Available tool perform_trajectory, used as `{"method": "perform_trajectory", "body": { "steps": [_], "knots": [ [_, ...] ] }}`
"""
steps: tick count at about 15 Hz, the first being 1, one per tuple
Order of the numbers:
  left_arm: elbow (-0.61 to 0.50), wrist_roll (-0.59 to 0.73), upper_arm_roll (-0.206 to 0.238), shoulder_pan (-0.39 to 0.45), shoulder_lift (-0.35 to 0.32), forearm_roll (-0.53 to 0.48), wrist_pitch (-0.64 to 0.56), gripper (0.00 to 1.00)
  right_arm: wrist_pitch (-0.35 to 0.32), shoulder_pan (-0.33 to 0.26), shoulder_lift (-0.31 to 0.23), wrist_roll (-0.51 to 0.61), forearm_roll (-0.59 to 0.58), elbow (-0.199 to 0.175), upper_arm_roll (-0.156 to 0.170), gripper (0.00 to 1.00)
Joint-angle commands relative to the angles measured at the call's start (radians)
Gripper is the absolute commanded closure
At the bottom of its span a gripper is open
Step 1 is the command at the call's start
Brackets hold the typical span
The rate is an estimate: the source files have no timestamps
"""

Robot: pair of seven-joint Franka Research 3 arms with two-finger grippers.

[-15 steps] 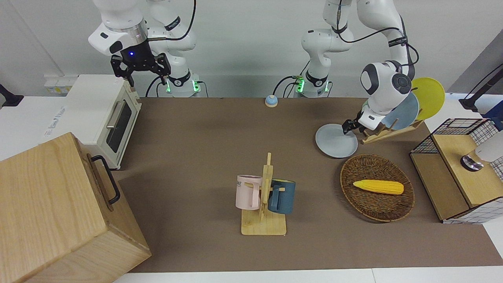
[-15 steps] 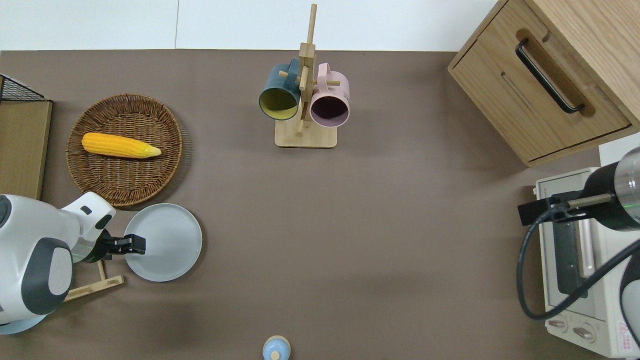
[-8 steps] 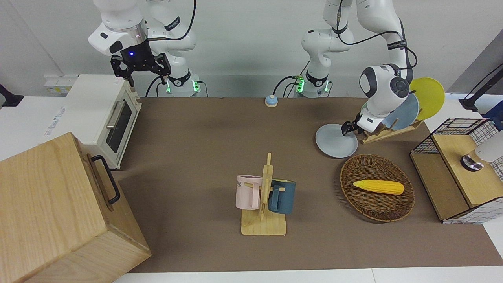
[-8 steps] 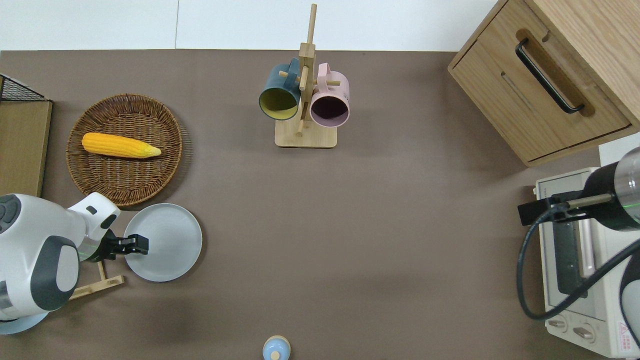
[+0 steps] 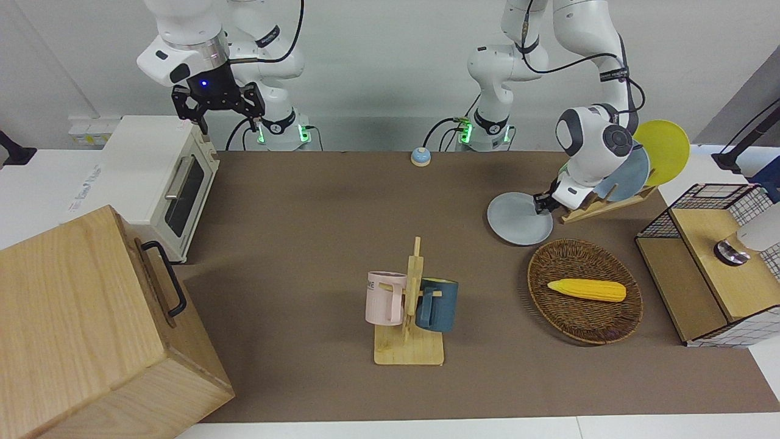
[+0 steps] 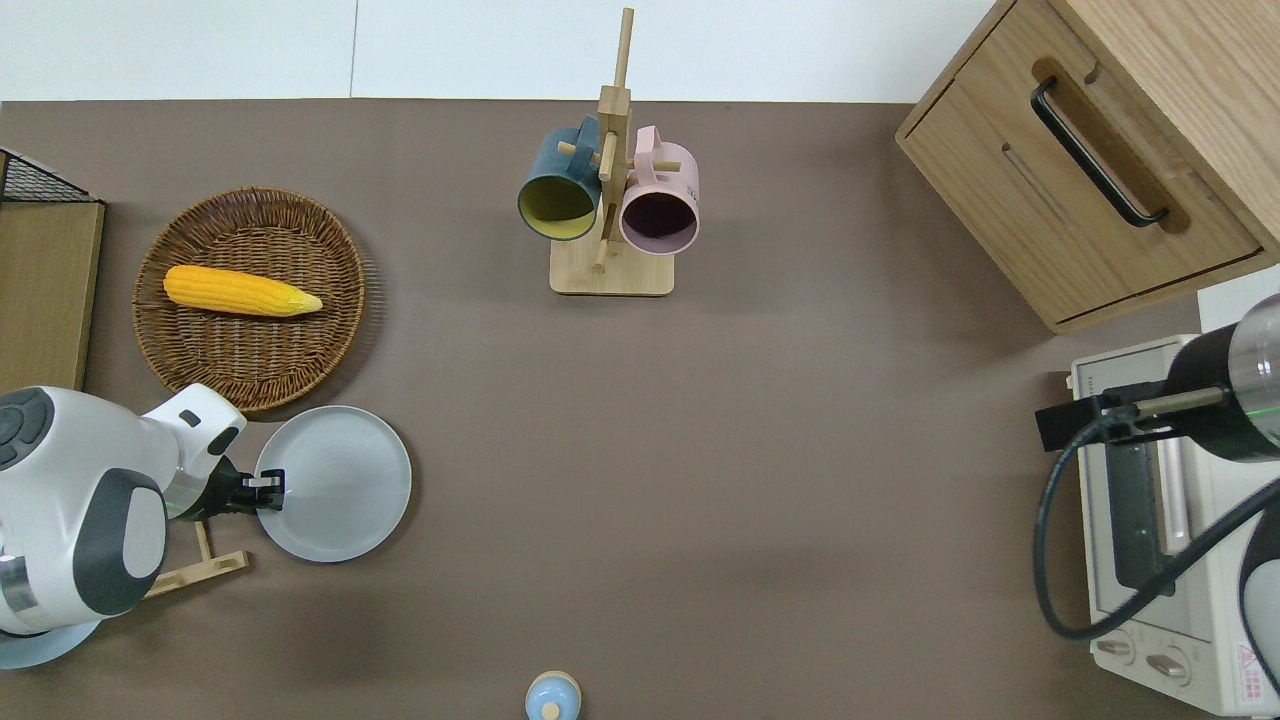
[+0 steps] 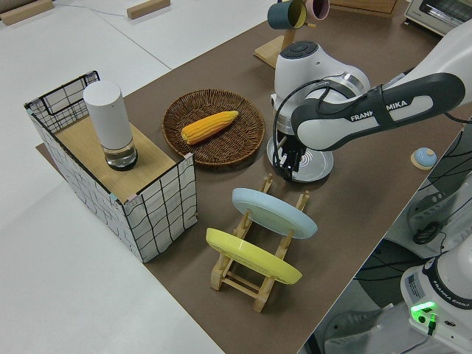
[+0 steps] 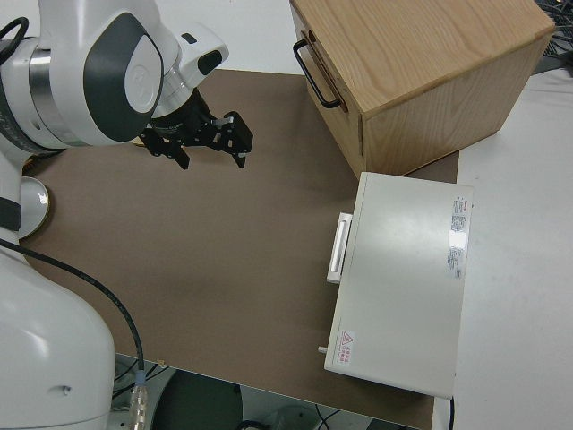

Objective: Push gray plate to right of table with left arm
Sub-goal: 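Push the gray plate across the table away from the left arm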

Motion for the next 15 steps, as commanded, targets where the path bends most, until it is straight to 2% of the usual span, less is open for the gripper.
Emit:
{"method": "perform_trajectory", "body": {
  "steps": [1,4,9,12,15],
  "knots": [
    [-0.011,0.021,0.001,0.004,0.007,-0.021,0.033,1.00,-0.012,-0.008,-0.010,-0.008,0.001,-0.004,0.005,0.005],
    [-0.011,0.012,-0.017,-0.011,0.010,-0.022,0.034,1.00,-0.012,-0.008,-0.010,-0.008,0.001,-0.004,0.005,0.005],
    [-0.011,-0.037,-0.099,-0.068,0.013,-0.064,0.033,1.00,-0.012,-0.008,-0.010,-0.008,0.001,-0.004,0.005,0.005],
    [-0.011,-0.095,-0.120,-0.140,0.013,-0.097,0.033,1.00,-0.012,-0.008,-0.010,-0.008,0.001,-0.004,0.005,0.005],
    [-0.011,-0.183,-0.125,-0.249,0.014,-0.148,0.034,1.00,-0.012,-0.008,-0.010,-0.008,0.001,-0.004,0.005,0.005]
  ]
}}
